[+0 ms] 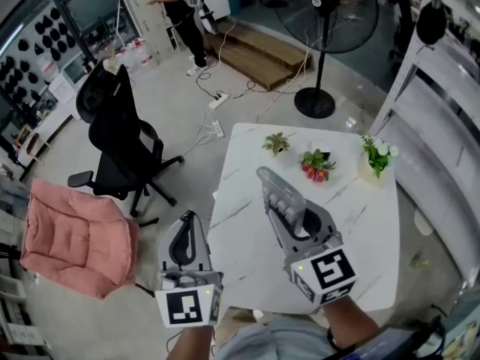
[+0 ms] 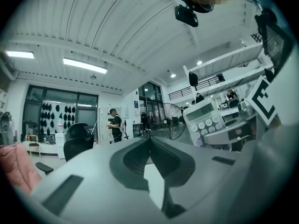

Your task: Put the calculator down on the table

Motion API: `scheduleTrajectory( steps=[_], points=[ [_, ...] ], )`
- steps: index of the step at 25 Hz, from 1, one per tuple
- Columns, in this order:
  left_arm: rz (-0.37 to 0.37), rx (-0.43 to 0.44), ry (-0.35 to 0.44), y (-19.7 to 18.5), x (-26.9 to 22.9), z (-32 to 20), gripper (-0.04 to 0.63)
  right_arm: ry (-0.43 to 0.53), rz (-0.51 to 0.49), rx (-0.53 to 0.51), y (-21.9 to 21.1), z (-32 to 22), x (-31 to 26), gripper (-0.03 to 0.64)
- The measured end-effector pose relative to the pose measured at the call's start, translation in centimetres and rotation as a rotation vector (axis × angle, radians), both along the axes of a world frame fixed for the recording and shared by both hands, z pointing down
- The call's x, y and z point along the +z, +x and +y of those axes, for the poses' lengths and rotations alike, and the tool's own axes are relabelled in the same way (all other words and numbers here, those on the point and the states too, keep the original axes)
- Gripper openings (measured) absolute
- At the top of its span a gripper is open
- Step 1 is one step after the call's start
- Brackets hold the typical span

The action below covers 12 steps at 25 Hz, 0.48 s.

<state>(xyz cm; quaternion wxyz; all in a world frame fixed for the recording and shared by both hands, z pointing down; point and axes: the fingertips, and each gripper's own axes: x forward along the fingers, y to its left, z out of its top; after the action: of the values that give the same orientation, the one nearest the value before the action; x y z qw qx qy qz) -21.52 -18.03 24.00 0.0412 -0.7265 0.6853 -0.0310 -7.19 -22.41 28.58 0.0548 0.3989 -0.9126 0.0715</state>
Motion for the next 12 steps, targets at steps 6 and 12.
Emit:
scheduleTrajectory(
  steps=[6,12],
  points=[
    [0.021,0.044,-0.044,-2.0,2.4,-1.2,0.008,-0.061,0.042,0.027,-2.3,-0.6,2.9,0.146],
    [0.032,0.062,-0.068,-3.2,3.8,-2.9,0.008,-0.136,0.078,0.064,-3.0,-1.2,6.7,0.146]
  ],
)
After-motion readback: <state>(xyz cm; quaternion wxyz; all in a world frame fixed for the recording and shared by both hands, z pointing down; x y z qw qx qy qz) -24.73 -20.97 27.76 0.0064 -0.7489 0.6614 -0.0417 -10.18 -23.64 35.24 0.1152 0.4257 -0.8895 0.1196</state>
